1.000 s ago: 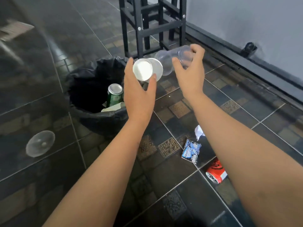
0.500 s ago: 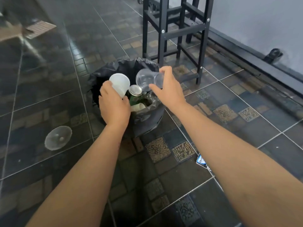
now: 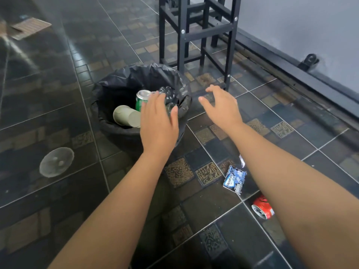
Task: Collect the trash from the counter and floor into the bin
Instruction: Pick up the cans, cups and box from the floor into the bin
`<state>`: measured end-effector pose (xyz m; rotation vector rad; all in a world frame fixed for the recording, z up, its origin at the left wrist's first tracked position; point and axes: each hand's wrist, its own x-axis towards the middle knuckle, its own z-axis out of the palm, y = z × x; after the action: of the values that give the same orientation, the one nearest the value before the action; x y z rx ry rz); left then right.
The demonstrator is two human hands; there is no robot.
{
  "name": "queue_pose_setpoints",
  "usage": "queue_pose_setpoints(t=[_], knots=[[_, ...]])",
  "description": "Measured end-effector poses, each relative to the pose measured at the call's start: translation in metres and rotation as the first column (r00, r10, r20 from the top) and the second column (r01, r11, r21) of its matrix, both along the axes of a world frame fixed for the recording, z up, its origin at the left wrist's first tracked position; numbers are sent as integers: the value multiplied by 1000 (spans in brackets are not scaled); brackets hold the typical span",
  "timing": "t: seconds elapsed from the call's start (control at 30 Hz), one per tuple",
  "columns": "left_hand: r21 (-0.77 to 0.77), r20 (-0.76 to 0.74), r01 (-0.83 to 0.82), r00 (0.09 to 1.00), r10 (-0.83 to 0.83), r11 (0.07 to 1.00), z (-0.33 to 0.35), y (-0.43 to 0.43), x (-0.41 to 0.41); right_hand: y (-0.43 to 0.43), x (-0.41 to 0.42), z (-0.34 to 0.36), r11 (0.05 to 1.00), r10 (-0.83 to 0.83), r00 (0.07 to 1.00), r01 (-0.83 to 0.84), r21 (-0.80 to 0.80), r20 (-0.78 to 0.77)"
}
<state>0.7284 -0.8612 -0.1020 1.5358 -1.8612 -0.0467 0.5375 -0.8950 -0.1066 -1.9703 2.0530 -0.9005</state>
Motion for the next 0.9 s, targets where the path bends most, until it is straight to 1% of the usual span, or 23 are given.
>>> queue_pose_setpoints(t=[0.1,0.2,0.27,0.37,0.47,0.57,0.67,0.77,0.83,0.9], knots=[[46,-12,88,996,-88,995,-9,11,-36,18,-43,-16,990,-101,994,104,96,-41],[75,97,163,981,-170,984,-29,20,-70,40,-86,-36,945,-190,977,208,251,-92],[107,156,226,958,-241,968,-46,26,-91,55,-112,-54,901,-219,967,251,355,-127],[194,181,311,921,-346,930,-77,40,-124,74,-140,-83,806,-170,962,260,532,-213],[384,163,326,897,-411,864,-111,53,-148,86,-154,-106,717,-98,971,220,661,-217],[601,197,269,862,-466,752,-140,65,-160,88,-157,-124,681,-47,982,165,714,-182],[719,251,146,857,-450,679,-161,74,-170,88,-154,-137,665,29,978,137,734,-209],[764,311,30,858,-408,644,-170,83,-181,89,-150,-145,674,108,959,124,729,-263],[768,345,-18,853,-390,640,-173,86,-187,91,-149,-151,688,122,953,122,716,-279],[777,335,-43,873,-355,628,-173,87,-191,93,-151,-156,720,122,947,122,683,-298]])
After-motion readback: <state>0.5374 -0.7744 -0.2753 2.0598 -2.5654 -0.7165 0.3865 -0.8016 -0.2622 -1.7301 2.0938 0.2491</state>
